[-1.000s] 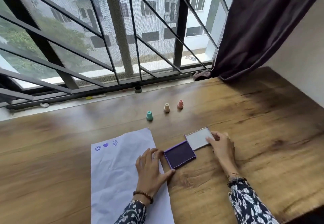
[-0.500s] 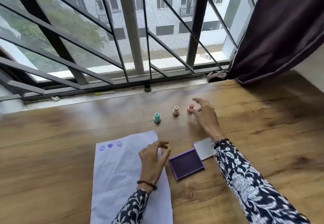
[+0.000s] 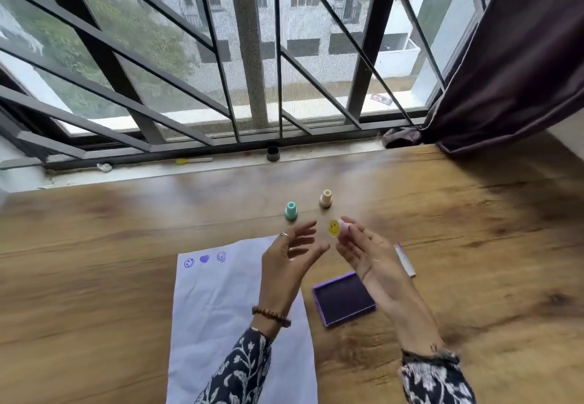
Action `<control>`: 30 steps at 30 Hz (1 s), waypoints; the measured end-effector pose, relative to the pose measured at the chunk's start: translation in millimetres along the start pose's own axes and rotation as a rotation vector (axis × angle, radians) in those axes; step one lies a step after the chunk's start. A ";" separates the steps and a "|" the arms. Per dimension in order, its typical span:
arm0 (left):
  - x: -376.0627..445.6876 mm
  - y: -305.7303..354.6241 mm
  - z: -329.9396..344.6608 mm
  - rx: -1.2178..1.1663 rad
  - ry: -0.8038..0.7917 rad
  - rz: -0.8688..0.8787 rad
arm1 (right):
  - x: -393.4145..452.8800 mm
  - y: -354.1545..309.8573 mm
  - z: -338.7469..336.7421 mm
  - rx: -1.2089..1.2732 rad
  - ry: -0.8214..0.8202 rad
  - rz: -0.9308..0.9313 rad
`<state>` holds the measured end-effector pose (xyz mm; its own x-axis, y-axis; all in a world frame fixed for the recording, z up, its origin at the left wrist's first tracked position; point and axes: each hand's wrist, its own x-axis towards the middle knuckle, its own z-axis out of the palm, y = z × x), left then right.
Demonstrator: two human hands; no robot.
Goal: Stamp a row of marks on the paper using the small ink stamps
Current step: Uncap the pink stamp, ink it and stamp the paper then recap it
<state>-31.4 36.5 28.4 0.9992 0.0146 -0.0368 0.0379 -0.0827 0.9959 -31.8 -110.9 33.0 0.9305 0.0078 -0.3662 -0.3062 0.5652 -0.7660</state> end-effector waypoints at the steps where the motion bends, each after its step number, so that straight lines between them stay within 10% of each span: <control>1: -4.5 3.7 -1.3 0.012 -0.006 0.030 | -9.2 4.1 2.7 0.045 -0.022 0.024; 9: -42.4 20.4 -16.0 0.145 -0.017 0.350 | -50.8 20.8 19.1 0.111 -0.073 0.013; 22: -58.4 0.9 -32.0 0.096 -0.024 0.295 | -69.1 41.7 33.6 0.119 0.169 0.038; 30: -17.1 -52.6 -32.7 0.703 -0.085 0.220 | -67.1 50.8 4.8 0.310 0.231 0.113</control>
<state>-50.9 73.2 -20.6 0.9809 -0.1506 0.1230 -0.1934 -0.6939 0.6936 -108.8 -78.7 21.2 0.8143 -0.0816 -0.5747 -0.2957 0.7936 -0.5317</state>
